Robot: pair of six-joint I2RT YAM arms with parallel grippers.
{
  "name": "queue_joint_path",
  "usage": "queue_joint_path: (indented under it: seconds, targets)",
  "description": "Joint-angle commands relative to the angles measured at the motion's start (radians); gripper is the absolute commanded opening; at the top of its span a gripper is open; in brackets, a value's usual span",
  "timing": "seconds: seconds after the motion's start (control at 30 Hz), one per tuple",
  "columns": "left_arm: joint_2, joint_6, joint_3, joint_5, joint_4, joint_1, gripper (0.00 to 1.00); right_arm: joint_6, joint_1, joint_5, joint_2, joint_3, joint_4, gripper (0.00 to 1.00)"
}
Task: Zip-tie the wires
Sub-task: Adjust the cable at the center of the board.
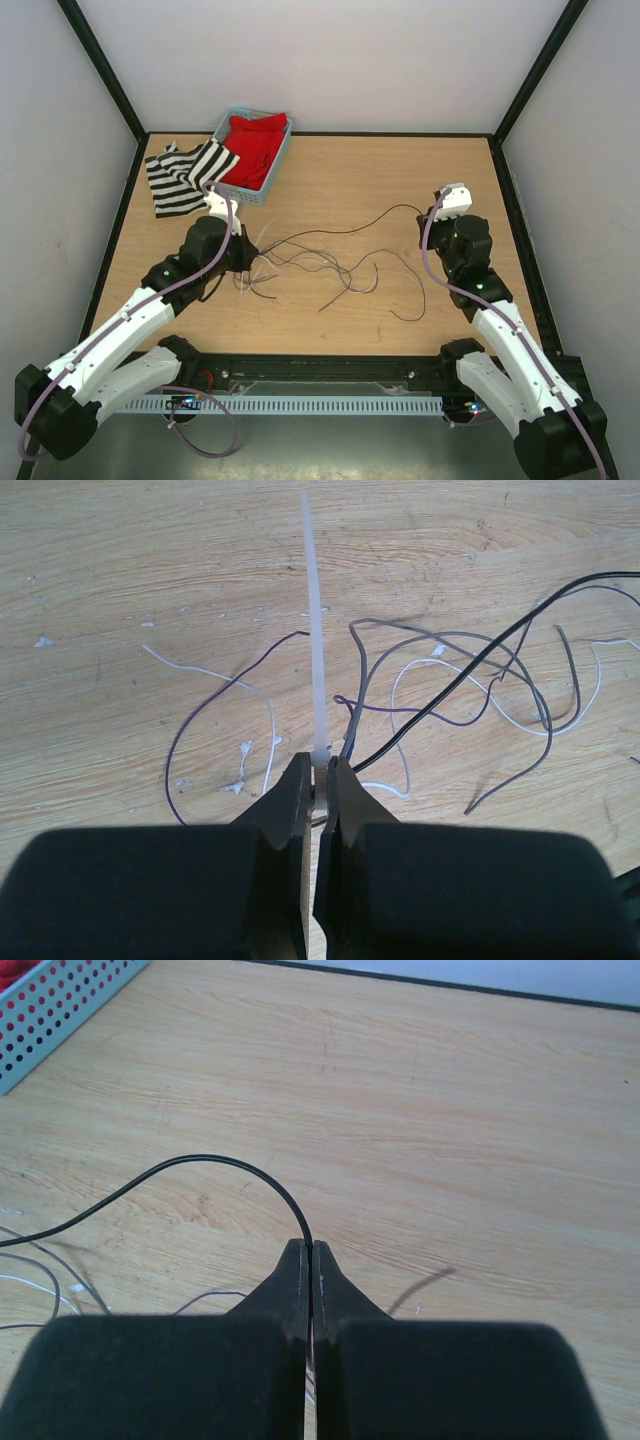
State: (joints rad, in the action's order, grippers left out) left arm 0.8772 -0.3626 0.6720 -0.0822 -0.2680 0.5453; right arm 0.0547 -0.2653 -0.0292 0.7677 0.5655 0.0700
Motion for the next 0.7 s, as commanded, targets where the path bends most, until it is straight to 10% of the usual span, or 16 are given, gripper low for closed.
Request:
queue_joint_path:
  seconds: [0.0, 0.43, 0.67]
  targets:
    - [-0.015, 0.016, 0.022, 0.013, -0.005, -0.015, 0.0, 0.03, 0.019, -0.032, 0.015, -0.005, -0.012, 0.0]
    - [-0.017, 0.028, 0.024, 0.034, -0.009, -0.035, 0.0, 0.009, 0.088, 0.115, 0.082, 0.0, -0.034, 0.02]
    - [0.01, 0.087, 0.049, 0.052, 0.001, -0.037, 0.0, -0.052, 0.086, 0.234, 0.029, 0.005, -0.082, 0.69]
